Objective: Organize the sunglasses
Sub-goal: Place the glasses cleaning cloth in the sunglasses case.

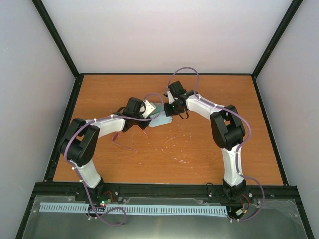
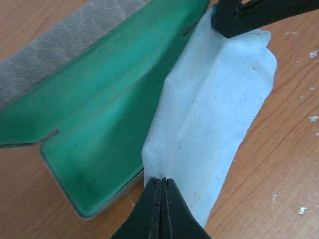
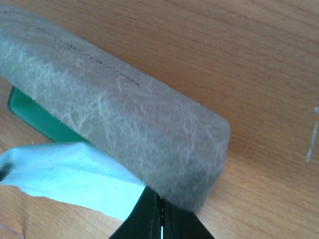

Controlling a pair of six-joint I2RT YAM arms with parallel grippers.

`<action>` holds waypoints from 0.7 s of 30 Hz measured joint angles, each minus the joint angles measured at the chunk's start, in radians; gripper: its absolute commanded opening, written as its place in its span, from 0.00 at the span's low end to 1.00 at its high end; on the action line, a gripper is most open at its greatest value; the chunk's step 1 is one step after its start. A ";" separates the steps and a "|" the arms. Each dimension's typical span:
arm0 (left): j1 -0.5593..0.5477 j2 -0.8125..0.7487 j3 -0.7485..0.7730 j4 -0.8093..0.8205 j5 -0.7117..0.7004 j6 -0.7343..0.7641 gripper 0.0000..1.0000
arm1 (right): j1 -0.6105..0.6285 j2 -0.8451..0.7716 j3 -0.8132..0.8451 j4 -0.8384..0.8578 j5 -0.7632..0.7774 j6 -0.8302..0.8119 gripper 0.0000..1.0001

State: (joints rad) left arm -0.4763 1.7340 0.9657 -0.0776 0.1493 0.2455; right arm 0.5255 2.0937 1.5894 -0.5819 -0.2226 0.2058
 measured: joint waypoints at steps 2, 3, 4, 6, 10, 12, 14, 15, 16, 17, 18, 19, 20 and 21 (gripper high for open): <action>0.011 0.000 0.002 0.002 0.000 0.006 0.01 | 0.001 0.018 0.023 -0.008 -0.002 0.000 0.03; 0.016 0.000 0.003 0.002 0.000 0.010 0.00 | 0.001 0.027 0.031 -0.011 -0.003 0.000 0.03; 0.022 0.000 0.005 0.003 0.000 0.014 0.01 | 0.002 0.037 0.041 -0.016 -0.003 0.000 0.03; 0.035 0.000 0.010 0.004 0.000 0.024 0.01 | 0.003 0.048 0.050 -0.023 -0.004 0.000 0.03; 0.060 0.002 0.023 0.004 0.001 0.042 0.01 | 0.006 0.066 0.061 -0.030 -0.009 0.000 0.03; 0.069 0.008 0.033 0.011 0.001 0.055 0.01 | 0.008 0.073 0.065 -0.032 -0.011 0.000 0.03; 0.074 0.016 0.041 0.016 0.002 0.064 0.00 | 0.008 0.077 0.070 -0.032 -0.013 0.001 0.03; 0.075 0.020 0.043 0.019 0.003 0.069 0.00 | 0.008 0.078 0.074 -0.031 -0.014 0.002 0.03; 0.076 0.024 0.045 0.021 0.004 0.072 0.01 | 0.008 0.079 0.076 -0.031 -0.014 0.002 0.03; 0.076 0.029 0.048 0.023 0.005 0.077 0.00 | 0.008 0.079 0.078 -0.031 -0.015 0.004 0.03; 0.076 0.035 0.051 0.023 0.006 0.080 0.00 | 0.009 0.080 0.081 -0.031 -0.015 0.005 0.03; 0.076 0.041 0.056 0.023 0.008 0.083 0.00 | 0.009 0.081 0.083 -0.030 -0.015 0.005 0.03; 0.076 0.047 0.061 0.026 0.009 0.085 0.00 | 0.010 0.081 0.084 -0.029 -0.016 0.008 0.03; 0.076 0.053 0.065 0.028 0.010 0.087 0.00 | 0.010 0.081 0.085 -0.028 -0.016 0.010 0.03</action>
State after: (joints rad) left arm -0.4000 1.7870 1.0306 -0.0498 0.1596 0.3325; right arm 0.5354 2.1746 1.6749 -0.6098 -0.2382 0.2157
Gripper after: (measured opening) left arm 0.015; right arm 0.032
